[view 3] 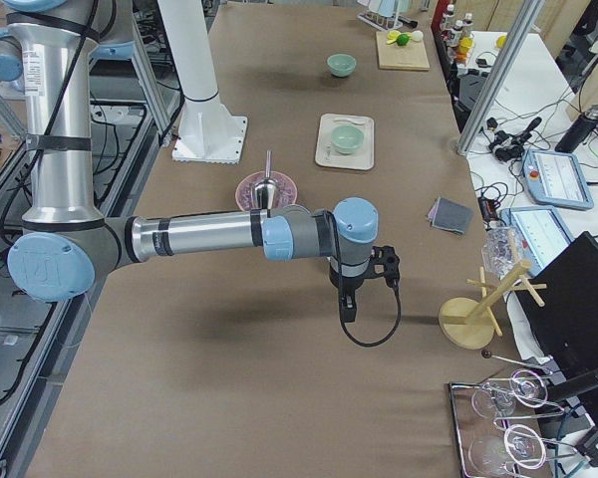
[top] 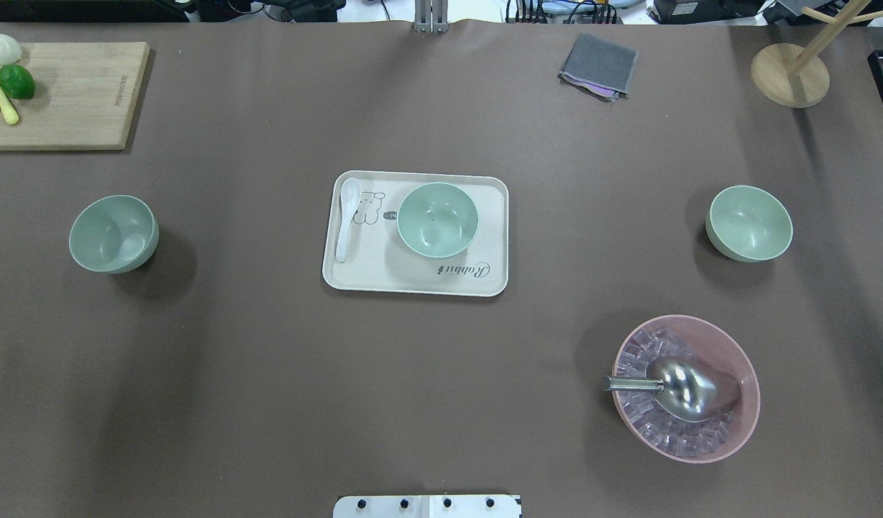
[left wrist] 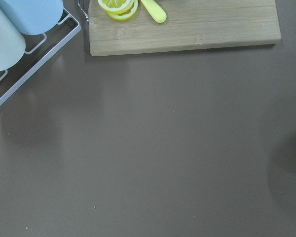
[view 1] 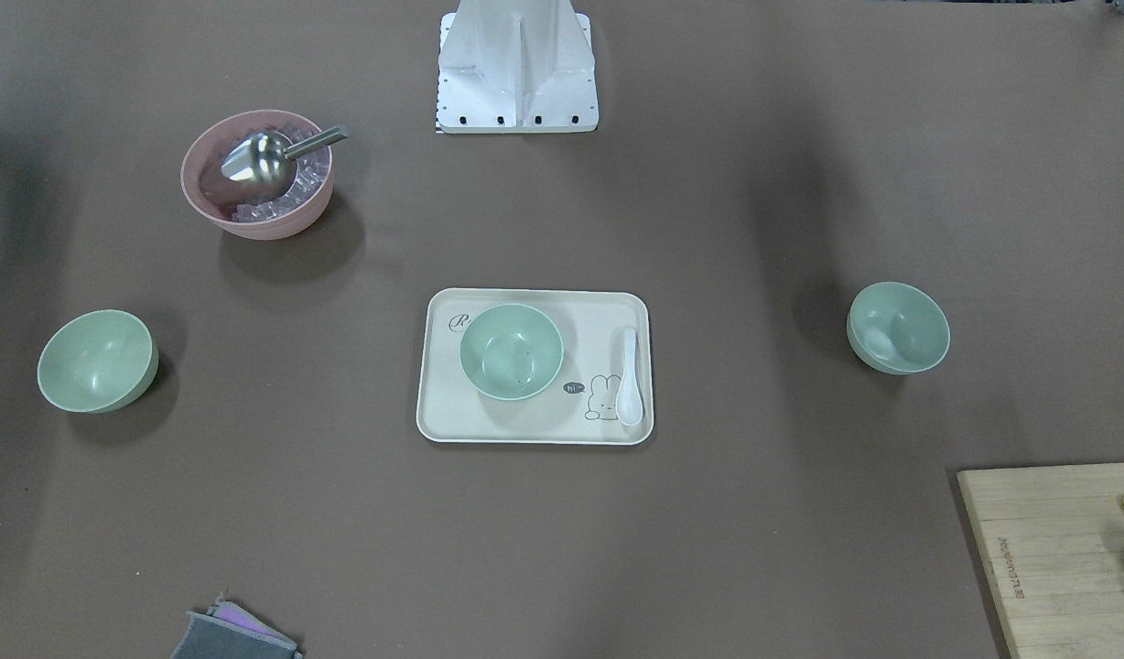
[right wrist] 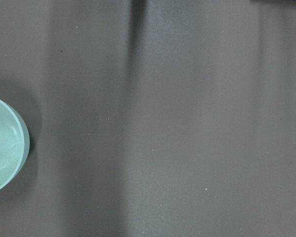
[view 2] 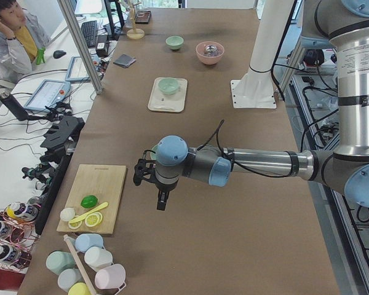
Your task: Stack green bowls together
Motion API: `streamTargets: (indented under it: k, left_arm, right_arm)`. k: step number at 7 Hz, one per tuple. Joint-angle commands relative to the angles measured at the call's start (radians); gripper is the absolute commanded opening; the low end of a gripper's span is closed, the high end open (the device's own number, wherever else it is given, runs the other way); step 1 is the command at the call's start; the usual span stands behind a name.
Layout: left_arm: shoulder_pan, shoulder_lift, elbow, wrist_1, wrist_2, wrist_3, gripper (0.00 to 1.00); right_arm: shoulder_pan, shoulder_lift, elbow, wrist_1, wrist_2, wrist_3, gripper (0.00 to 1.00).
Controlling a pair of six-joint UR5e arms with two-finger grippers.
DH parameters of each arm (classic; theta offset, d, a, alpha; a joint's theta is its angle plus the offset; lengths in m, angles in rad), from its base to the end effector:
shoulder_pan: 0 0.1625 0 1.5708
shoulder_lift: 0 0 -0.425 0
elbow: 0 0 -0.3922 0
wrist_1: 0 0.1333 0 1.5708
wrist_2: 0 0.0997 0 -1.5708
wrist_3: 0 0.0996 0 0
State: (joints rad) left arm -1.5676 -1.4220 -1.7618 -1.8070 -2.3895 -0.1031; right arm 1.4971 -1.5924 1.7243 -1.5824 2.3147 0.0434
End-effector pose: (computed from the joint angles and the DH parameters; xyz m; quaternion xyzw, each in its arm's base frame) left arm -0.0591 -0.4436 0.6043 0.1062 0.4004 0.0098 0.9101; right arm 0.0298 -0.4909 0.5966 0.0347 -0.3654 -0.0359 0.9295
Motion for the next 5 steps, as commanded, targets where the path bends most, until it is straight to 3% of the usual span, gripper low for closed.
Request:
streamTargets:
  k: [1,2,4,5]
  left_arm:
    - [-0.003,0.002,-0.021,-0.014,-0.004,-0.001,0.98]
    - [0.001,-0.002,0.032,-0.017,-0.005,0.002,0.98]
    - [-0.005,0.014,0.047,-0.026,-0.177,0.002,0.99]
    - [-0.005,0.015,0.044,-0.026,-0.177,-0.001,0.98]
  right_arm:
    - [0.0,-0.006,-0.006,-0.002,0.003,0.012,1.0]
    - [0.002,-0.015,0.0,-0.001,0.009,0.012,1.0]
    - [0.003,-0.02,-0.006,-0.001,0.052,0.01,1.0]
    - [0.003,-0.015,-0.003,-0.001,0.052,0.013,1.0]
